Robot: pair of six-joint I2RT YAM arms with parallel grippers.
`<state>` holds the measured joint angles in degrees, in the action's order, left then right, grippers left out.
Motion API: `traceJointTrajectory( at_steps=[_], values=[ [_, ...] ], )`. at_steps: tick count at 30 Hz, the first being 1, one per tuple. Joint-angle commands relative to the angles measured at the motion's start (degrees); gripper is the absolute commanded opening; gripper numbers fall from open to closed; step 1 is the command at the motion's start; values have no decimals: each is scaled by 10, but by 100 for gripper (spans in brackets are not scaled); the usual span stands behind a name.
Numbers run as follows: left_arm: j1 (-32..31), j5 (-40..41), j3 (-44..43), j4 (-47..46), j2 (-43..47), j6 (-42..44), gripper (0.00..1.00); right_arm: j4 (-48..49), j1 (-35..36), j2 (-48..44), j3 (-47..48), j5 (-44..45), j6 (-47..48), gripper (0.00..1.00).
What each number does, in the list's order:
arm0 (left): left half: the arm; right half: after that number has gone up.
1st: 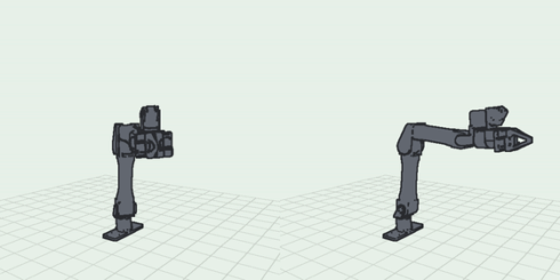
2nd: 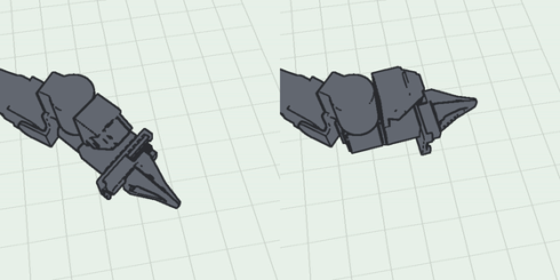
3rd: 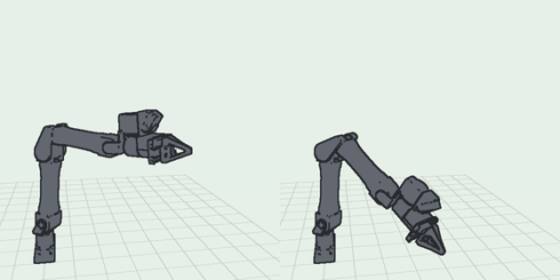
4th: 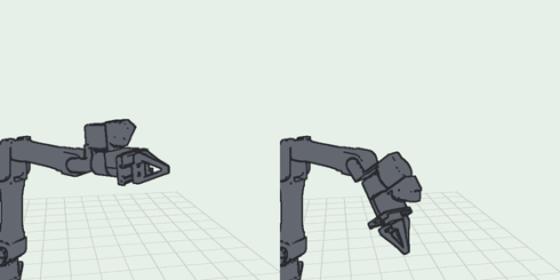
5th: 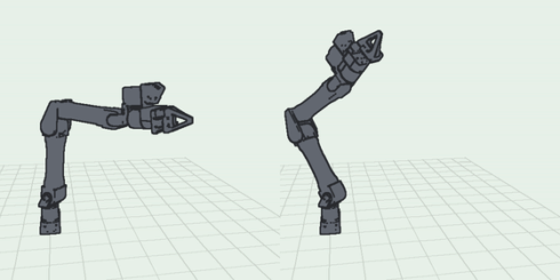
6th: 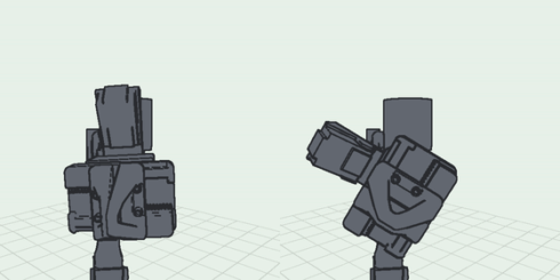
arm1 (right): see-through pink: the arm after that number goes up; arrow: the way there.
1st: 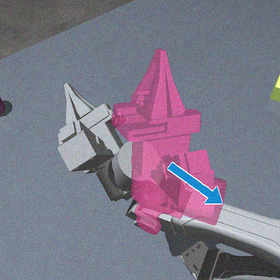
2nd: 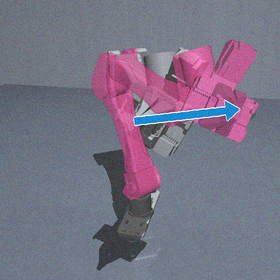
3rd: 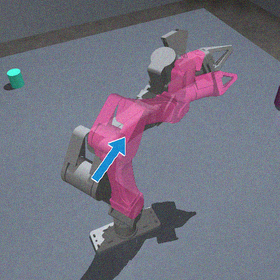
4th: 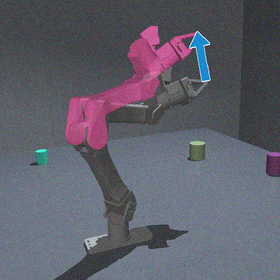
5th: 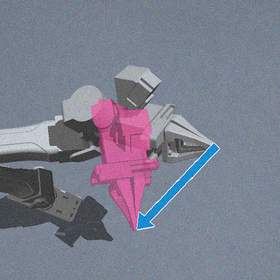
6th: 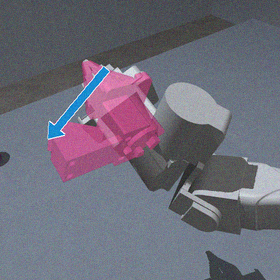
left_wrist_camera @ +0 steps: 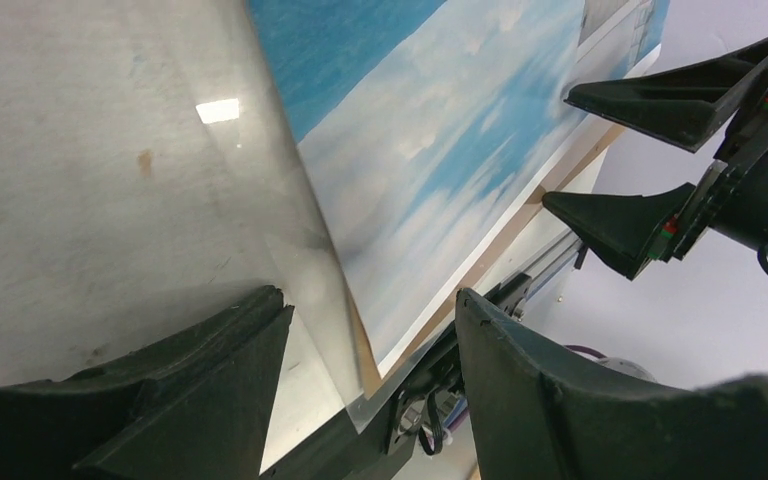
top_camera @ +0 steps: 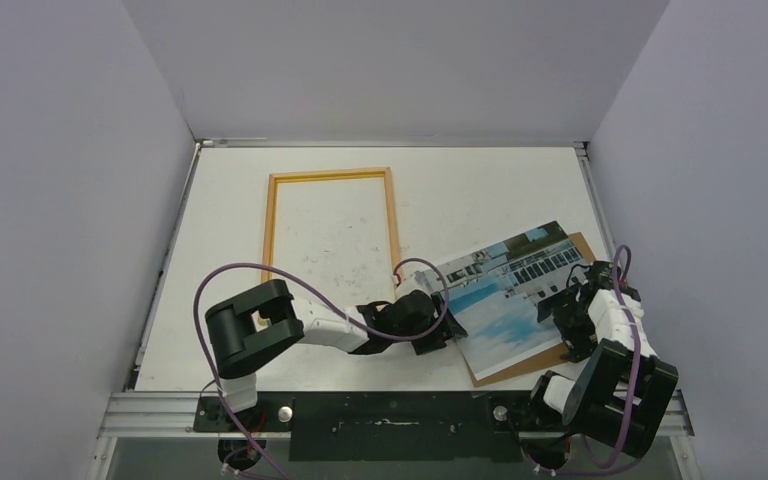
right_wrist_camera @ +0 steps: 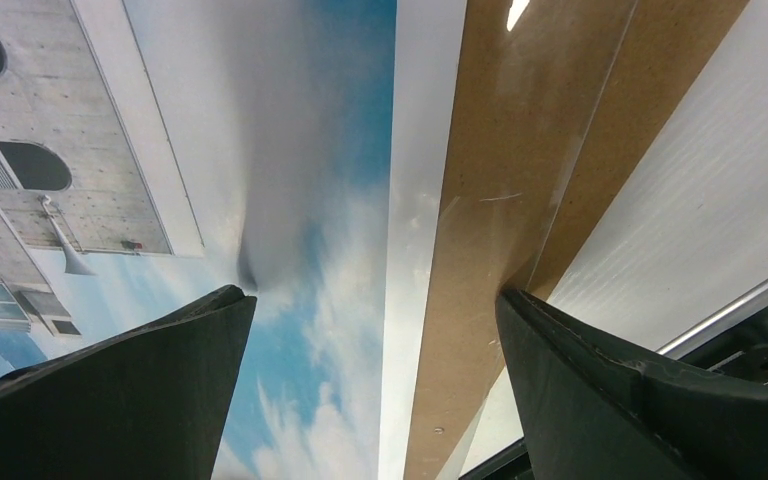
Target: Put the photo into the frame
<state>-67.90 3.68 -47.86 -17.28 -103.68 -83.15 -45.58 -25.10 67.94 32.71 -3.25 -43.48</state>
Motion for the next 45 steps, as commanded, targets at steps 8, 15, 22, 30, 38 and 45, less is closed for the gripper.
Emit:
traceJointTrajectory(
  at_steps=[8,15,22,30,38,45],
  values=[
    [17,14,-67,114,-46,49,61,8,0,4,-37,-76,-4,96],
    [87,-36,-67,70,-28,111,61,20,1,10,-35,-106,5,96],
    [133,-94,-122,114,-50,172,61,18,12,3,-8,-119,28,95],
    [149,-112,-171,155,-84,179,61,-2,42,-38,-3,-84,17,95],
    [166,-126,-180,146,-99,169,61,30,77,-3,-13,-88,21,95],
    [217,-182,-240,160,-134,226,60,80,120,35,-27,-114,7,95]
  ],
)
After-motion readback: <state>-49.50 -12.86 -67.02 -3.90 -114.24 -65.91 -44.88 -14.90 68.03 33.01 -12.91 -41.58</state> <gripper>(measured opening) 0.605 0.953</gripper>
